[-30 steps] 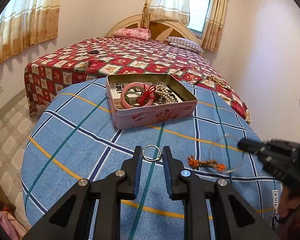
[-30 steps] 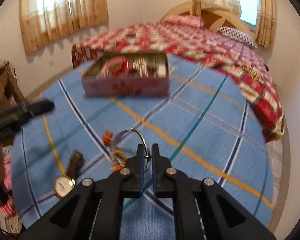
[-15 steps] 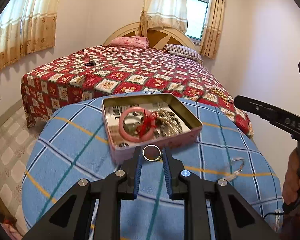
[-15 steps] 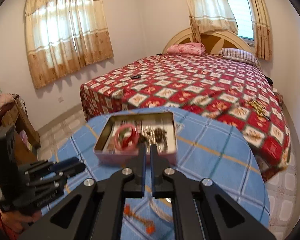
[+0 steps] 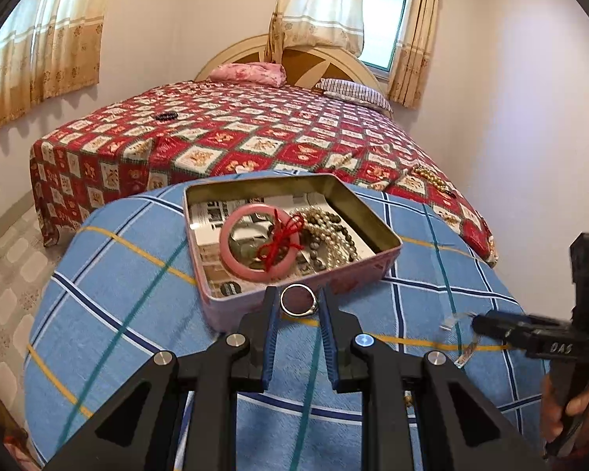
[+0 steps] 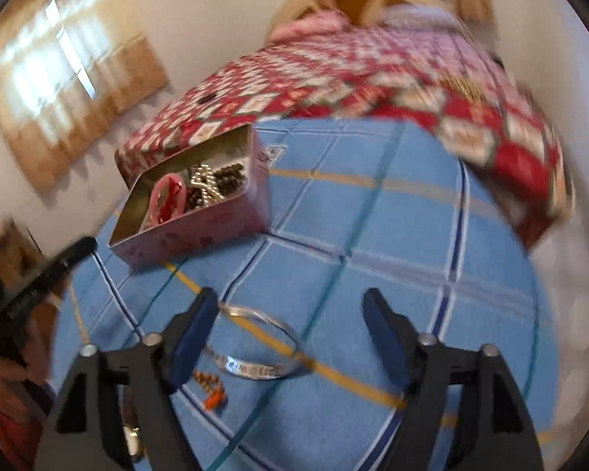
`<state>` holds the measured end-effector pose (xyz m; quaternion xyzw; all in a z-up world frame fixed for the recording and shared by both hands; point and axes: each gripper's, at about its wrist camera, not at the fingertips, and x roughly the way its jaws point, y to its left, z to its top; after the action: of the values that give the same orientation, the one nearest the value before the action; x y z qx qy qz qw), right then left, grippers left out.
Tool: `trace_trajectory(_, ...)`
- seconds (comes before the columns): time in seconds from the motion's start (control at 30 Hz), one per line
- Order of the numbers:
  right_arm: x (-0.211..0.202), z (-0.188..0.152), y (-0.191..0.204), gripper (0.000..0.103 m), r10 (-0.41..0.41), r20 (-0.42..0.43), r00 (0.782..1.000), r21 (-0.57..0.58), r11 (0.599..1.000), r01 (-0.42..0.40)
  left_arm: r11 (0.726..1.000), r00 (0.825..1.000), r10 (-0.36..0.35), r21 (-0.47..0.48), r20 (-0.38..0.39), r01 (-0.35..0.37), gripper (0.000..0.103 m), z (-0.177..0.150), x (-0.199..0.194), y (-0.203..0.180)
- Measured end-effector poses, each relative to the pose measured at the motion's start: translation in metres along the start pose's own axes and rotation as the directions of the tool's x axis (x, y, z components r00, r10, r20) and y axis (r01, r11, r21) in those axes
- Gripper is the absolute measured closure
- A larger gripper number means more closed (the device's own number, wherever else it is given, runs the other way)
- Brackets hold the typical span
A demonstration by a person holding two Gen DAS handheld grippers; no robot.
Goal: Organize jewelry
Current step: 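Carry the silver ring and silver bangle over the pink tin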
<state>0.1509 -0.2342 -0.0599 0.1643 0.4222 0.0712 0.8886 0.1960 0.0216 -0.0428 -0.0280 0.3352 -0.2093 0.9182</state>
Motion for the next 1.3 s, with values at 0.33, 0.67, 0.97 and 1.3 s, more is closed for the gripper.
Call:
trace_trajectory(0.33,0.012,0.001,0.043,0.02,-0.038,0.0,0.999,-0.153,0.988,0.038,1.0,1.0,0.017,0.003,0.016,-0.017,0.083,-0.002,-0.015,-0.004)
trace_trajectory(0.67,0.044,-0.013,0.061,0.03,-0.23,-0.042,0.972,-0.297,0.932,0.208,1.0,1.0,0.021,-0.013,0.021,-0.02,0.083,-0.005,-0.019,0.005)
trace_trajectory(0.97,0.02,-0.003,0.059,0.031,-0.137,0.007,0.991,-0.218,0.967,0.135,1.0,1.0,0.023,-0.019,0.02,-0.023,0.083,-0.005,-0.014,0.01)
trace_trajectory(1.3,0.017,0.076,0.102,0.03,-0.048,0.208,0.977,-0.218,0.971,0.094,0.999,0.998,0.031,0.025,0.057,-0.033,0.083,0.032,0.018,0.007)
